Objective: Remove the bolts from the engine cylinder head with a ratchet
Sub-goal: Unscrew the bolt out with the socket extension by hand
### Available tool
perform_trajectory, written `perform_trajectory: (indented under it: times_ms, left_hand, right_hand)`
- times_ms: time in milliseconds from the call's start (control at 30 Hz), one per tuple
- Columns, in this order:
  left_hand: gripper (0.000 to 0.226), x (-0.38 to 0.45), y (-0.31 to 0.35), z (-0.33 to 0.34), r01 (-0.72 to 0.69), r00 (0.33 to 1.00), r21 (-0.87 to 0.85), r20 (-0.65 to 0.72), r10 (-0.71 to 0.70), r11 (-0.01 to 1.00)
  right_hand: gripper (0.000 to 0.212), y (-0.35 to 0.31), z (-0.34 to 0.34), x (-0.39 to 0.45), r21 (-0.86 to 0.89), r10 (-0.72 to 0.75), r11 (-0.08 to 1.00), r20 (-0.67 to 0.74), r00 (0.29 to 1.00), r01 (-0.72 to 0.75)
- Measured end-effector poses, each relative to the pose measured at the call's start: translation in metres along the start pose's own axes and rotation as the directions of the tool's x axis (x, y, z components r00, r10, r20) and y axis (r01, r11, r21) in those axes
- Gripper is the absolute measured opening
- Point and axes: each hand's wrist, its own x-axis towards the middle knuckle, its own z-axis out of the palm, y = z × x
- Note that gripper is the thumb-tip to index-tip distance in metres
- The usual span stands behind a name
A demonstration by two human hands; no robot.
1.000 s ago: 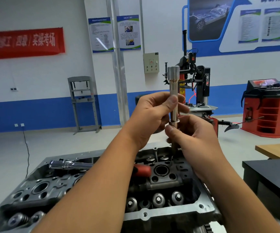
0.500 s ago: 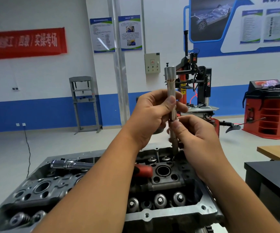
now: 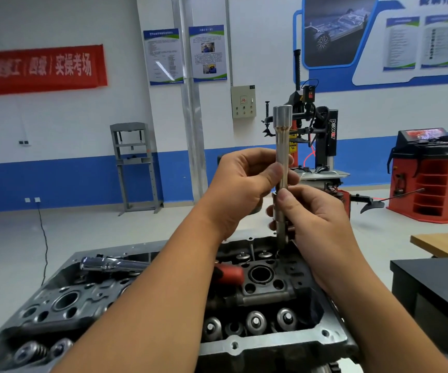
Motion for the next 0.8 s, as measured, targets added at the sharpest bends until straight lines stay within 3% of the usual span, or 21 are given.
perform_trajectory:
  times_ms: [67,133,233,333,433,567,700,800]
  left_hand:
    - [0.004,0.0005,0.001,-0.0005,-0.009,1.0,-0.011,-0.027,0.008,1.0]
    - [0.013,0.0013,0.0013,-0.0007,-0.005,0.999,-0.034,-0.054,0.003,0.999]
    - [0.016,0.0013,0.001,-0.001,0.02,1.0,-0.06,-0.015,-0.021,0.998]
    - [0.017,0.0011,0.0007,-0.0003,0.06,0.996,-0.083,0.071,-0.055,0.995]
    - [0.011,0.0014,-0.0004,-0.0007,0.03,0.999,-0.044,0.041,-0.028,0.999]
    - [0.004,-0.0004,0.0004,-0.0007,-0.016,1.0,-0.013,-0.004,0.016,1.0]
    - [0.025,0.0,0.0018,0.0006,0.024,0.999,-0.037,0.031,-0.023,0.999]
    - [0.024,0.001,0.0019,0.0004,0.031,0.999,-0.093,0.037,-0.028,0.995]
  right_hand:
    - [0.027,-0.0001,-0.001,-0.0009,-0.003,-0.023,1.0,-0.051,0.998,0.023]
    - [0.034,0.0009,-0.0029,-0.0008,-0.007,-0.026,1.0,-0.084,0.996,0.026]
    - [0.018,0.003,-0.0026,-0.0001,-0.014,-0.046,0.999,-0.044,0.998,0.046]
    - [0.017,0.003,0.0,0.0011,0.03,-0.044,0.999,0.003,0.999,0.044]
    - [0.011,-0.0014,0.0,-0.0015,0.105,-0.002,0.995,0.016,1.0,0.001]
    - [0.044,-0.0003,-0.0032,-0.0023,0.043,0.004,0.999,-0.065,0.998,-0.001]
    - [0.025,0.0018,-0.0039,0.0,-0.016,0.003,1.0,-0.067,0.998,-0.004]
    - [0.009,0.0043,-0.0031,0.0,-0.014,-0.022,1.0,-0.017,1.0,0.022]
